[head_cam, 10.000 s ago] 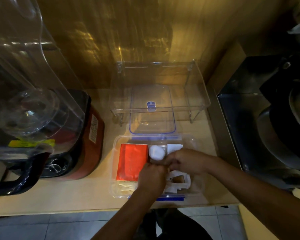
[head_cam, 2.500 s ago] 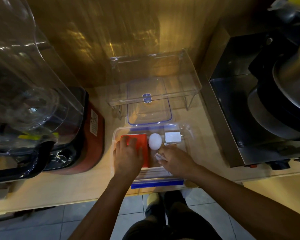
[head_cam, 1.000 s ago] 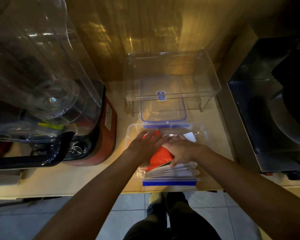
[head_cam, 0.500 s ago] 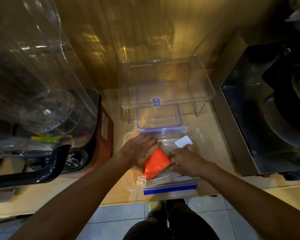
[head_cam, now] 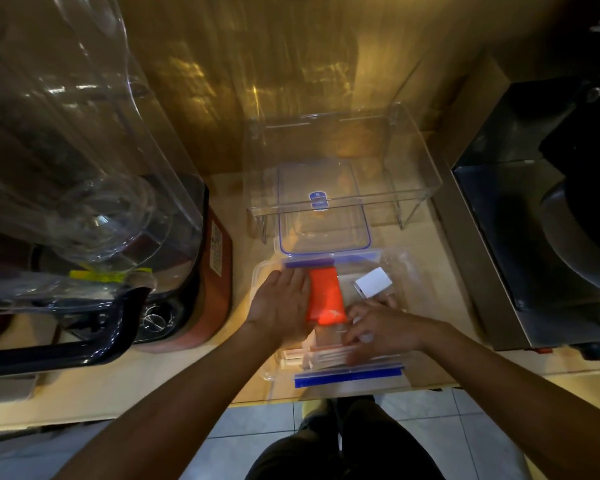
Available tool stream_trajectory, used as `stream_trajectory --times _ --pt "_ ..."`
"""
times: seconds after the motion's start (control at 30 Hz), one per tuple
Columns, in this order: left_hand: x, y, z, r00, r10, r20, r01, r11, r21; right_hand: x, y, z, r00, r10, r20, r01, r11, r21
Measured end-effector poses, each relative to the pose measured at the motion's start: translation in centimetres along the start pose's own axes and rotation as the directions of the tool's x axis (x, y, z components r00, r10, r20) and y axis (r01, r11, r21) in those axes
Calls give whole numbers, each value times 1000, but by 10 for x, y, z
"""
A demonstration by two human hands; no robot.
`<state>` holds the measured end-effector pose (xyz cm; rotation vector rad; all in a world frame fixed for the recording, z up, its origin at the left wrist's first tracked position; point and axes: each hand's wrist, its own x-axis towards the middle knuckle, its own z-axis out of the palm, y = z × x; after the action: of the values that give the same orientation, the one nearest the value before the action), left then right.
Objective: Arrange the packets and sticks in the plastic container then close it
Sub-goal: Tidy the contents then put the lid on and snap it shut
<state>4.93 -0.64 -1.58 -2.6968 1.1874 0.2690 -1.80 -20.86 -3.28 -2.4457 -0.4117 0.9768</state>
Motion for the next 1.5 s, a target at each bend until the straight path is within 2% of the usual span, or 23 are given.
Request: stream_trajectory --times 0.07,0.2,0.37,0.6,0.7,0.87,1.03,1.27,1.37,1.43,1.5 --pt "-3 -2 5 1000 11 -16 -12 999 -50 1 0 -4 999 -14 29 16 997 -75" --pt "-10 -10 10 998 29 -51 -36 990 -137 7 -11 -7 999 -38 6 38 942 -332" --pt "-12 -9 14 997 18 -71 -29 987 -157 10 -27 1 996 -77 -49 42 866 -499" --pt "-8 -8 20 998 -12 -66 -1 980 -200 15 -40 4 995 -85 -44 57 894 -444" --pt "-8 -10 21 997 -13 -80 -3 979 -204 16 -43 4 999 -42 14 44 950 -310" --pt "-9 -10 22 997 -24 -79 5 970 -243 24 -53 4 993 7 121 39 926 -375" --pt "-10 -11 21 997 -17 -80 -6 960 -281 28 -59 12 993 13 118 5 989 -150" --pt "-10 -14 15 998 -6 -68 -15 952 -306 18 -63 7 995 8 101 -22 991 133" --pt "-15 -14 8 984 -12 -180 -61 917 -395 1 -50 -3 997 40 69 -43 998 39" --pt "-20 -9 0 950 -2 -311 -132 902 -410 -9 -39 -8 998 49 29 -44 990 -132" --pt "-24 3 -9 929 94 -359 -249 875 -415 -14 -30 -9 999 47 -7 -46 942 -332"
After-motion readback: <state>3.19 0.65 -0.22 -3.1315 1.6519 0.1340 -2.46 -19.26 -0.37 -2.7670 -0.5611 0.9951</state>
